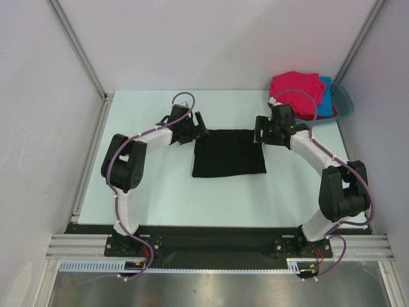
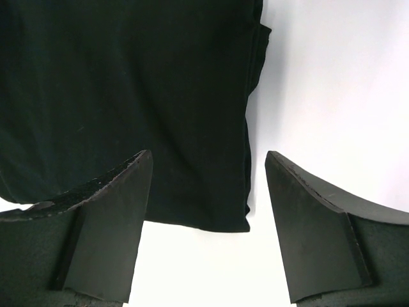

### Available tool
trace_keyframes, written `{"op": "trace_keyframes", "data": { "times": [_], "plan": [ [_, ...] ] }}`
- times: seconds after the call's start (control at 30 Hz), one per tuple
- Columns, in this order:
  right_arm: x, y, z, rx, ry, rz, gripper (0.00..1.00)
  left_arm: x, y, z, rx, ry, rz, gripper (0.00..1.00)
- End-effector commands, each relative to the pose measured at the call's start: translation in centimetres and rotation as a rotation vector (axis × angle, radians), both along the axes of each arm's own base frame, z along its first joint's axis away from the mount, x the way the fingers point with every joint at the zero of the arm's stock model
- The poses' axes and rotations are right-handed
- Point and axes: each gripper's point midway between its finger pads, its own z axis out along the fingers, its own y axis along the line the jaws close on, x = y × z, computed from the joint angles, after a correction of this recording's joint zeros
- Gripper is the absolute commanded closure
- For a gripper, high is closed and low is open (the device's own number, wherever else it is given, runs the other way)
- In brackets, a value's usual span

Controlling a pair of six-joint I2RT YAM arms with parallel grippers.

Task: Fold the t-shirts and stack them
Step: Fold the tshirt

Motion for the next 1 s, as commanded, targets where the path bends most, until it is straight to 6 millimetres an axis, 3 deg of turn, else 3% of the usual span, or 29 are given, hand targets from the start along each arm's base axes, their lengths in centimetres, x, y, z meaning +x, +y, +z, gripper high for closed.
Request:
{"op": "trace_keyframes", "data": {
  "times": [0.0, 0.03, 0.07, 0.13, 0.17, 0.2, 0.23, 0.27, 0.37, 0.4, 0.63, 0.97],
  "plan": [
    [0.8, 0.2, 3.2, -0.008, -0.078, -0.004, 0.24, 1.3, 3.9, 7.8, 0.146, -0.191, 0.103, 0.04],
    [0.7, 0.4, 3.8, -0.004, -0.085, 0.001, 0.24, 0.9, 4.4, 8.6, 0.166, -0.2, 0.111, 0.03],
    [0.7, 0.0, 4.2, -0.034, -0.103, -0.025, 0.24, 0.5, 4.9, 11.2, 0.173, -0.253, 0.113, 0.02],
    [0.2, 1.0, 5.7, -0.042, -0.14, -0.006, 0.23, -0.1, 5.4, 13.3, 0.189, -0.305, 0.121, 0.0],
    [0.0, 1.2, 6.1, -0.069, -0.156, -0.019, 0.23, -0.7, 5.7, 15.6, 0.191, -0.357, 0.116, 0.0],
    [-0.1, 1.5, 6.6, -0.087, -0.175, -0.022, 0.23, -1.4, 5.7, 16.0, 0.202, -0.367, 0.111, 0.0],
    [-0.9, 3.1, 7.3, -0.107, -0.202, 0.015, 0.22, -1.8, 5.9, 16.8, 0.213, -0.39, 0.12, 0.0],
    [-0.7, 2.6, 8.0, -0.169, -0.235, -0.03, 0.01, -2.4, 6.0, 18.3, 0.216, -0.426, 0.111, 0.0],
    [-1.2, 3.8, 9.5, -0.302, -0.309, -0.074, 0.0, -3.9, 5.3, 19.8, 0.255, -0.47, 0.083, 0.0],
    [-1.4, 3.9, 9.6, -0.332, -0.313, -0.09, 0.0, -4.8, 4.6, 21.1, 0.252, -0.508, 0.07, 0.0],
    [-2.0, 5.4, 9.0, -0.402, -0.295, -0.183, 0.0, -7.2, 3.6, 23.5, 0.189, -0.574, 0.02, 0.0],
    [-2.6, 6.3, 11.0, -0.411, -0.358, -0.205, 0.0, -7.7, 3.8, 24.5, 0.195, -0.585, 0.019, 0.0]
  ]
}}
